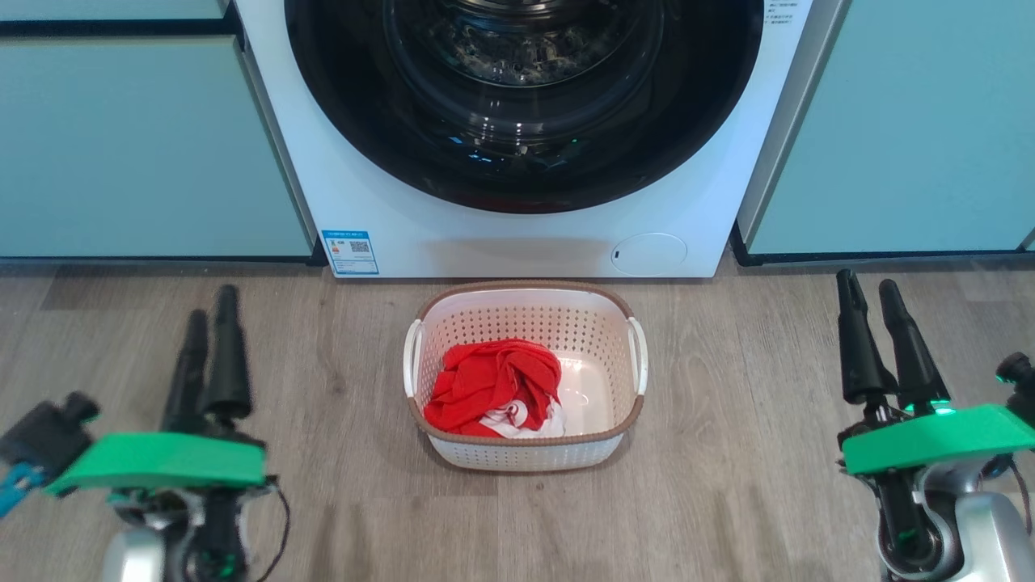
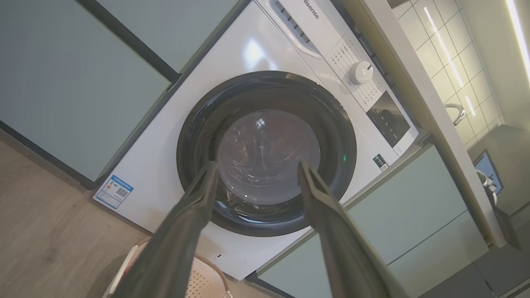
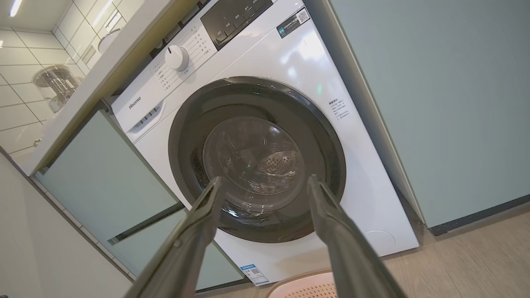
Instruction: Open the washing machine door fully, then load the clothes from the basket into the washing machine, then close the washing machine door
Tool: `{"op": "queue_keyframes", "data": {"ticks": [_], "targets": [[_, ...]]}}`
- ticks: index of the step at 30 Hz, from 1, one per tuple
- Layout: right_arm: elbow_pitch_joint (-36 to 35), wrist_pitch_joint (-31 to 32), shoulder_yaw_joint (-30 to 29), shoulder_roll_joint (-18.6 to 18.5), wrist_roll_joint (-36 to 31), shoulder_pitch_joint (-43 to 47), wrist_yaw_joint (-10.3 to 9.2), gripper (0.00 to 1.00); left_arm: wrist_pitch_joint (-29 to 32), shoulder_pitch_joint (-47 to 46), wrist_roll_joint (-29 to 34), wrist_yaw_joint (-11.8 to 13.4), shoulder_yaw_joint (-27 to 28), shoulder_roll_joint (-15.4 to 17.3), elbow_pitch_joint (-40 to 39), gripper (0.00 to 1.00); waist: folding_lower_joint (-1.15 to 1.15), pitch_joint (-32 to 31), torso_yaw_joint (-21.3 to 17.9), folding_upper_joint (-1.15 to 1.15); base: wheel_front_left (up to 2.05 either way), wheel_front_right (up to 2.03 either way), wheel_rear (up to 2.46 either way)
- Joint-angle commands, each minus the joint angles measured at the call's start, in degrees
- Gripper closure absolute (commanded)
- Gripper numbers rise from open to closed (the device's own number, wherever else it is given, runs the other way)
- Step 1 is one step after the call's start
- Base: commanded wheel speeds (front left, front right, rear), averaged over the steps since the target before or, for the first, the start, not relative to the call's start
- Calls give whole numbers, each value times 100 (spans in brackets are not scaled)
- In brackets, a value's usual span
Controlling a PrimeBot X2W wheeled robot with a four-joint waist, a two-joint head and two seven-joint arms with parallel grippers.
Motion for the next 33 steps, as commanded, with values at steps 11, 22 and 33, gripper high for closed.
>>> {"op": "queue_keyframes", "data": {"ticks": [11,22,33], "targets": [[-198,-241,165,-56,-905,-254,0,0,-238,-168,1596,465,-714,69,-359,0,0,-54,-1,0,0,0,0],[257,-427,356,-63,-1553,-188,0,0,-423,-221,2896,1258,-1706,488,-266,0,0,-138,-10,0,0,0,0],[733,-596,365,-68,-1862,-193,0,0,-590,-281,3244,1990,-2448,785,103,0,0,-185,6,0,0,0,0]]}}
